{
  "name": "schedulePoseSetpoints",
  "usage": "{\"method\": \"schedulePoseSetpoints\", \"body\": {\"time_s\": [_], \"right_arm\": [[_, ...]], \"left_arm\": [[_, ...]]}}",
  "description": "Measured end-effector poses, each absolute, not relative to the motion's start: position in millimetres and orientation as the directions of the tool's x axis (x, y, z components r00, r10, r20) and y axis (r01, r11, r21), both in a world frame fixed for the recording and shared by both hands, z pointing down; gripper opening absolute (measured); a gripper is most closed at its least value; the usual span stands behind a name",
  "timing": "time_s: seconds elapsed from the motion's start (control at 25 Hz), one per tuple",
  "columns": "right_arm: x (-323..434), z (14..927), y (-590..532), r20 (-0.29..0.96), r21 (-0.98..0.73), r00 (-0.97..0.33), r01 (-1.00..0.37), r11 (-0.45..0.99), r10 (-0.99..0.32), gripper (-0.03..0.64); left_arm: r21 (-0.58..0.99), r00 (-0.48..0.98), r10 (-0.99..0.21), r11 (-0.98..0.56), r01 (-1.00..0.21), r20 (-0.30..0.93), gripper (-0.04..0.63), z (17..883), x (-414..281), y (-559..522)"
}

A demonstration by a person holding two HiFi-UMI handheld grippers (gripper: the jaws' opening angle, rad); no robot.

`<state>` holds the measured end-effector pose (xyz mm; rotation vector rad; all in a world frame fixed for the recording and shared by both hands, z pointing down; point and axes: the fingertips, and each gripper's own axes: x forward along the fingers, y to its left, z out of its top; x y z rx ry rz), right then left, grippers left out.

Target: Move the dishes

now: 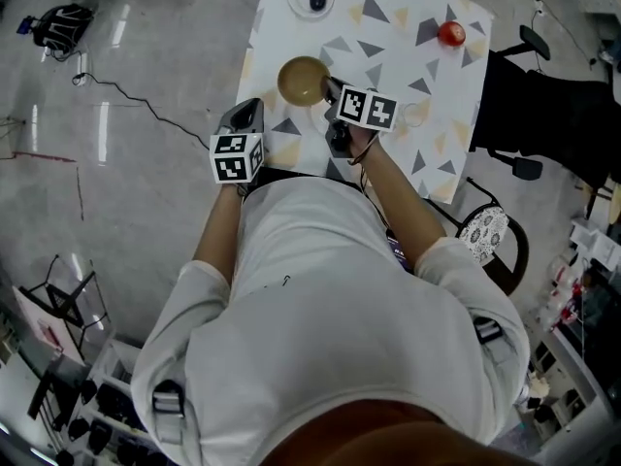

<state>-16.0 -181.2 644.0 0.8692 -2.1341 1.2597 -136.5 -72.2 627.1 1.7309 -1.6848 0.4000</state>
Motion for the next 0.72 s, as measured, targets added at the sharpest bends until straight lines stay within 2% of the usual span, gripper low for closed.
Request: {"method": "schedulePoseSetpoints", "body": {"time_s": [0.24,0.44,0.72], "right_arm": [[-54,653,-181,0.706,-0.565,-0.669,-0.73,0.386,-0.232,0.026],[-67,671,-179,0.738,-0.543,-0.642,-0.749,0.381,-0.208,0.028],[-64,703,-179,0.765,-0.561,-0.614,-0.783,0.269,-0.194,0.035]], "left_arm": [[0.258,0.08,-0.756,0.12,-0.959,0.65,0.02,629,-164,-54],[0.271,0.107,-0.747,0.102,-0.957,0.657,0.02,631,-169,-50],[0.315,0.185,-0.738,0.04,-0.948,0.649,0.02,637,-156,-62]]}}
